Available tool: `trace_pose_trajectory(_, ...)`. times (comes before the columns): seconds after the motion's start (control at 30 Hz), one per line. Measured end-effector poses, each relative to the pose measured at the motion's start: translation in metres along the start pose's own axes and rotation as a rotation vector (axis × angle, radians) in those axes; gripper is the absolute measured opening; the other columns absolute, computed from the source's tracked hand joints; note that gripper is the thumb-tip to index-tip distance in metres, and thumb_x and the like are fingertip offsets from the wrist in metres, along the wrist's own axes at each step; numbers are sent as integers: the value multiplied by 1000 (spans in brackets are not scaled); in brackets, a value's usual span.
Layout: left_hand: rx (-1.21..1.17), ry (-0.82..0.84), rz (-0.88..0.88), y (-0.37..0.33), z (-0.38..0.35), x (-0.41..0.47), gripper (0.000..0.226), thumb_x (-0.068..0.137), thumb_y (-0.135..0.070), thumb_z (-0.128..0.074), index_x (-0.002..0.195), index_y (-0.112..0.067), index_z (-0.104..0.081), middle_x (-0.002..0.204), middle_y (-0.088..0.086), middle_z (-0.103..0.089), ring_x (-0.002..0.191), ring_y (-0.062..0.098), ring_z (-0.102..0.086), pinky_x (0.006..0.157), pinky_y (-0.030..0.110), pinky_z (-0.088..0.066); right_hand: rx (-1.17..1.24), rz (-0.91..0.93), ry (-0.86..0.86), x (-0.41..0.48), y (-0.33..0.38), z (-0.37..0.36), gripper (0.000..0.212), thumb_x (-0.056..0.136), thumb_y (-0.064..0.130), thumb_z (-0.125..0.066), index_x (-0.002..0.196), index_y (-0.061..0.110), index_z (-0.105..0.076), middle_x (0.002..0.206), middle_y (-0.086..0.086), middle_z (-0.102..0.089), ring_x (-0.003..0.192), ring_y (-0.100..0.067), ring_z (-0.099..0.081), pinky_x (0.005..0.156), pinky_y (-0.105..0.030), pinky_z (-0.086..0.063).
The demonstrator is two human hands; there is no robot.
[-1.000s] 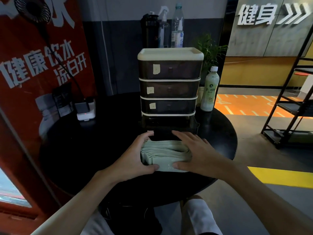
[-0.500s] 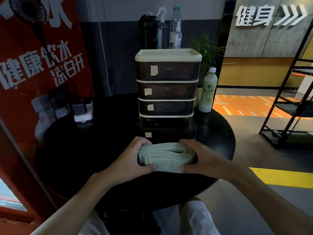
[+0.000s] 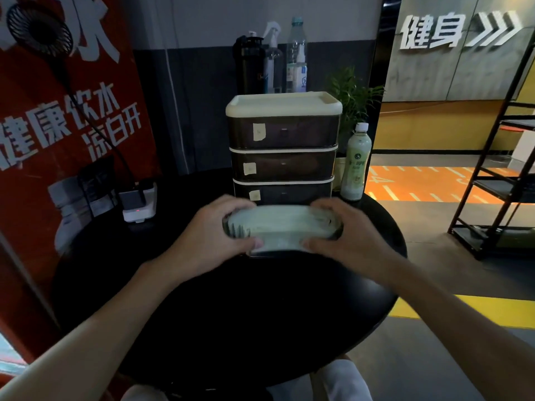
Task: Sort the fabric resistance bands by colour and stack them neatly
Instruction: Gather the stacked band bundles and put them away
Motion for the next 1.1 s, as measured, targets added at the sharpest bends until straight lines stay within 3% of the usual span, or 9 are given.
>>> trace_pose_trajectory(0.2,109,-44,38,10,-1,57,64,65,-23,-92,123,-20,-66,108,-15,-58,97,-2,-58,83,10,-41,-98,-54,-46,53,-14,8,55,67,24,-87,114,22,-58,99,10,-61,88,-5,-60,74,-24,-52)
trace_pose_trajectory(0.33,115,-31,81,31,-16,67,70,65,-21,-92,128,-15,-63,111,-14,-57,98,-3,-56,83,4,-39,-176,-138,-3,70,-39,-3,51,61,32,-88,103,26,-59,94,9,-63,86,-13,-63,79,-40,-56)
trace_pose_trajectory(0.47,120,-24,124,44,-27,69,69,65,-21,-93,127,-18,-64,115,-12,-56,99,0,-56,86,8,-41,-211,-203,38,75,-55,-13,54,52,42,-83,99,31,-57,92,9,-63,89,-18,-62,89,-49,-50)
trace_pose_trajectory(0.57,142,-16,76,39,-29,71,64,64,-22,-93,122,-19,-66,108,-18,-55,98,-1,-56,81,3,-38,-243,-232,41,76,-59,-11,51,60,36,-84,103,29,-57,93,12,-60,93,-16,-59,96,-48,-45)
trace_pose_trajectory(0.67,152,15,73,39,-32,68,62,63,-22,-93,118,-19,-66,109,-14,-57,99,2,-57,81,4,-40,-259,-246,40,73,-58,-9,51,64,35,-83,108,27,-59,94,13,-58,94,-14,-56,98,-43,-41)
trace_pose_trajectory(0.87,197,96,107,45,-38,65,58,63,-29,-93,114,-23,-67,105,-15,-60,97,1,-58,78,7,-43,-343,-264,60,69,-60,-15,49,64,41,-81,106,31,-57,96,11,-58,94,-13,-51,86,-35,-25)
trace_pose_trajectory(0.97,252,111,134,48,-39,71,63,62,-31,-93,119,-22,-67,111,-12,-63,102,8,-60,90,23,-49,-364,-291,57,70,-61,-15,47,63,44,-81,101,34,-55,96,10,-60,95,-13,-50,85,-35,-22)
trace_pose_trajectory(1.1,301,146,165,57,-46,76,58,61,-36,-92,113,-26,-69,104,-10,-65,96,11,-62,86,36,-54,-435,-314,59,71,-63,-16,46,62,50,-80,99,38,-55,99,7,-58,111,-17,-42,85,-36,-21)
Point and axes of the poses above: each hand's wrist, its own x-axis towards the middle knuckle, its own z-axis out of the back of the hand, y = z × x, the point moved 8 cm from there along x, towards the middle knuckle
